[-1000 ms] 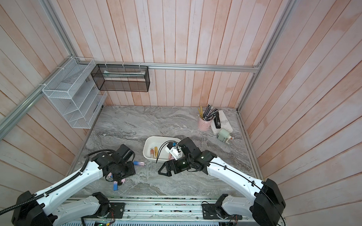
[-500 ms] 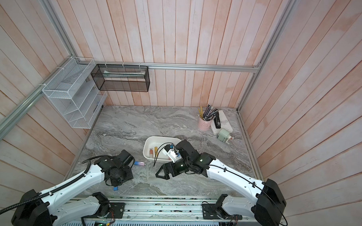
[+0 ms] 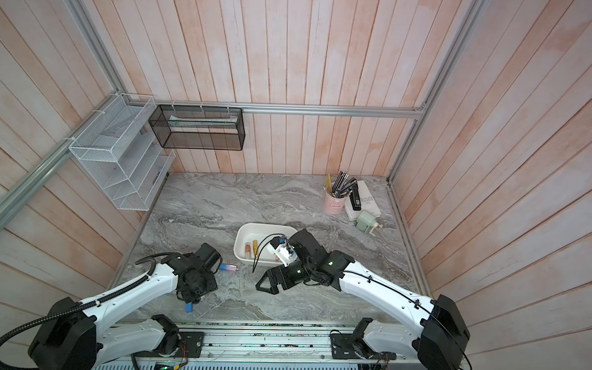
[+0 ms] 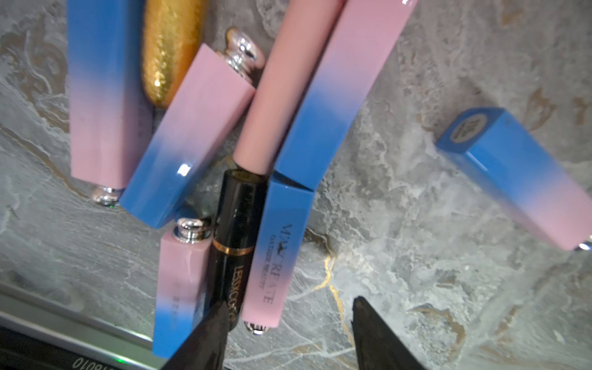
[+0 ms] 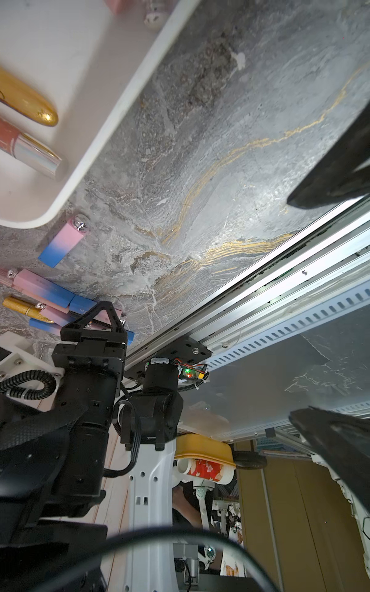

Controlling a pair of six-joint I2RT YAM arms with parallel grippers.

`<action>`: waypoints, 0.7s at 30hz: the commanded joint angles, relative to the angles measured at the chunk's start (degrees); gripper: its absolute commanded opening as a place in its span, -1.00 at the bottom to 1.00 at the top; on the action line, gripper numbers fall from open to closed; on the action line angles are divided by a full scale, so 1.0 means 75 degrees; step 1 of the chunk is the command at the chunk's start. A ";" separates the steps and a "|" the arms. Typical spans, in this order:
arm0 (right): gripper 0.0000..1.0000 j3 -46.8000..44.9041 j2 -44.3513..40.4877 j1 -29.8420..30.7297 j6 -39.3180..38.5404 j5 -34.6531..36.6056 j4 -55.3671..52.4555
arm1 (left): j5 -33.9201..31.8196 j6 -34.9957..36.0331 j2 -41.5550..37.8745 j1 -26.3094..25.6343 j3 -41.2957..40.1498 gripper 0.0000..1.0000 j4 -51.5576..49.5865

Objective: Put the lipstick into the storage box
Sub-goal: Pick up the lipstick at the center of the board.

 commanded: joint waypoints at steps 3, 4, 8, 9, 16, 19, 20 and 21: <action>0.96 -0.0107 -0.0179 -0.0363 -0.0365 -0.0211 -0.0208 | -0.0175 0.0249 0.0239 0.0095 0.0293 0.28 0.0223; 0.96 -0.0109 -0.0190 -0.0423 -0.0415 -0.0244 -0.0254 | -0.0167 0.0279 0.0297 0.0091 0.0339 0.28 0.0239; 0.96 -0.0139 -0.0213 -0.0683 -0.0580 -0.0393 -0.0355 | -0.0159 0.0386 0.0586 0.0122 0.0461 0.28 0.0354; 0.96 -0.0131 -0.0214 -0.0737 -0.0623 -0.0423 -0.0381 | -0.0142 0.0411 0.0671 0.0127 0.0478 0.28 0.0396; 0.96 -0.0098 -0.0231 -0.1083 -0.0862 -0.0612 -0.0557 | -0.0059 0.0520 0.1082 0.0184 0.0479 0.27 0.0638; 0.96 -0.0128 -0.0249 -0.1204 -0.0926 -0.0660 -0.0610 | -0.0025 0.0551 0.1112 0.0219 0.0438 0.27 0.0665; 0.96 -0.0141 -0.0260 -0.1241 -0.0941 -0.0684 -0.0607 | -0.0013 0.0558 0.1118 0.0223 0.0426 0.27 0.0665; 0.96 -0.0162 -0.0260 -0.1265 -0.0944 -0.0694 -0.0610 | -0.0001 0.0567 0.1117 0.0221 0.0411 0.27 0.0674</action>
